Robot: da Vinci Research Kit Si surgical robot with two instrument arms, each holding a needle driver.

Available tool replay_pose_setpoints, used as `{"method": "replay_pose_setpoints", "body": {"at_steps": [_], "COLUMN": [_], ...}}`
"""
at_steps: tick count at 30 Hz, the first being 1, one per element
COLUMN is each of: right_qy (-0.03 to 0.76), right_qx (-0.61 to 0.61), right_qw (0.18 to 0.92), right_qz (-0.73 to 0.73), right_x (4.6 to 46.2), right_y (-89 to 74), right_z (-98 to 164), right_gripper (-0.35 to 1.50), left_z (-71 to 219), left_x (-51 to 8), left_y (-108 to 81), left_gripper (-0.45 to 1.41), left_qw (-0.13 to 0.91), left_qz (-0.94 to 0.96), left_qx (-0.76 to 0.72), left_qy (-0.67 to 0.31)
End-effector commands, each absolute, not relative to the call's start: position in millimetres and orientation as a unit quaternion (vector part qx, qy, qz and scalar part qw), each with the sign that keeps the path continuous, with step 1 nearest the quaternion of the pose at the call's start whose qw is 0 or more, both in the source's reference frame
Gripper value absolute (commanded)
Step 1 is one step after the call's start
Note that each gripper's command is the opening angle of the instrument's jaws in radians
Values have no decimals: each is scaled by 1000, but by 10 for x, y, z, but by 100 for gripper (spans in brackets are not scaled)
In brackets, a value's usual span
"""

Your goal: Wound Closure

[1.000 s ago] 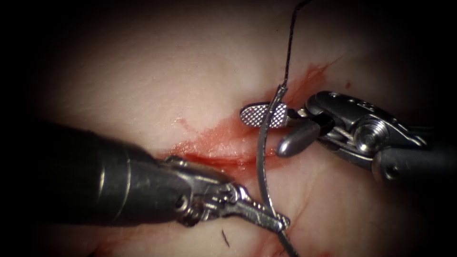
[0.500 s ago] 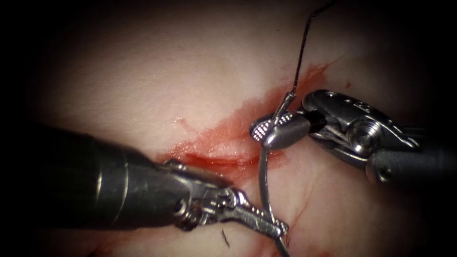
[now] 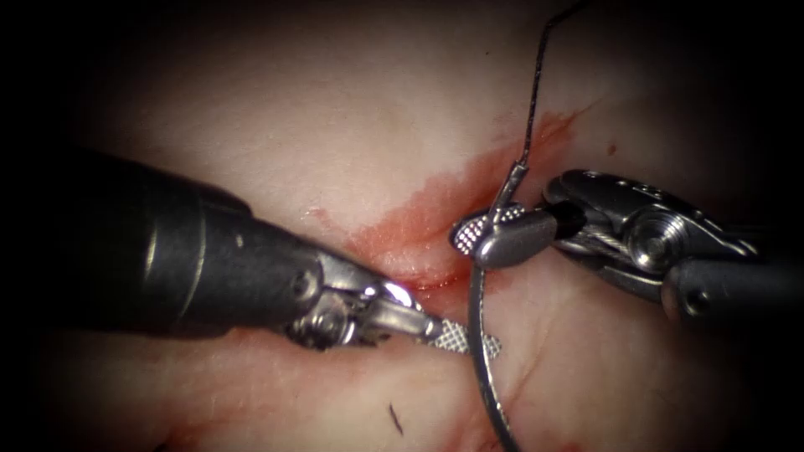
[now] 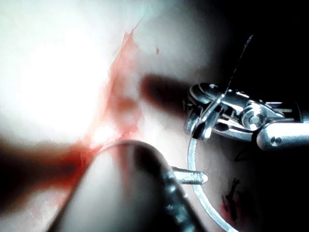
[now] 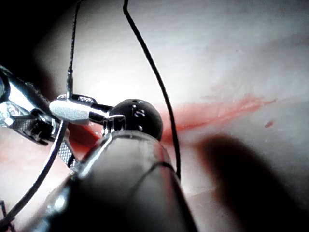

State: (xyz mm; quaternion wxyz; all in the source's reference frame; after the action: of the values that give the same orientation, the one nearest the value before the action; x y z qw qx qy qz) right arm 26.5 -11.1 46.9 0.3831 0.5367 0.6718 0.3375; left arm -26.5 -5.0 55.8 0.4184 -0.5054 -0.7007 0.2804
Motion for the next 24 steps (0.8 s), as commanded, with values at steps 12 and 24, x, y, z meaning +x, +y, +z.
{"method": "replay_pose_setpoints", "body": {"at_steps": [12,24], "right_qy": [812,788], "right_qx": [83,47], "right_qw": [544,584], "right_qz": [197,190], "right_x": [253,237], "right_y": [-82,-45], "right_z": [473,447], "right_gripper": [-35,-35], "left_z": [529,535], "left_x": [-158,-168], "left_y": [-14,-38], "left_gripper": [84,34], "left_qw": [361,238], "left_qz": [478,631], "left_qx": [-651,-674], "left_qy": [-465,-300]}}
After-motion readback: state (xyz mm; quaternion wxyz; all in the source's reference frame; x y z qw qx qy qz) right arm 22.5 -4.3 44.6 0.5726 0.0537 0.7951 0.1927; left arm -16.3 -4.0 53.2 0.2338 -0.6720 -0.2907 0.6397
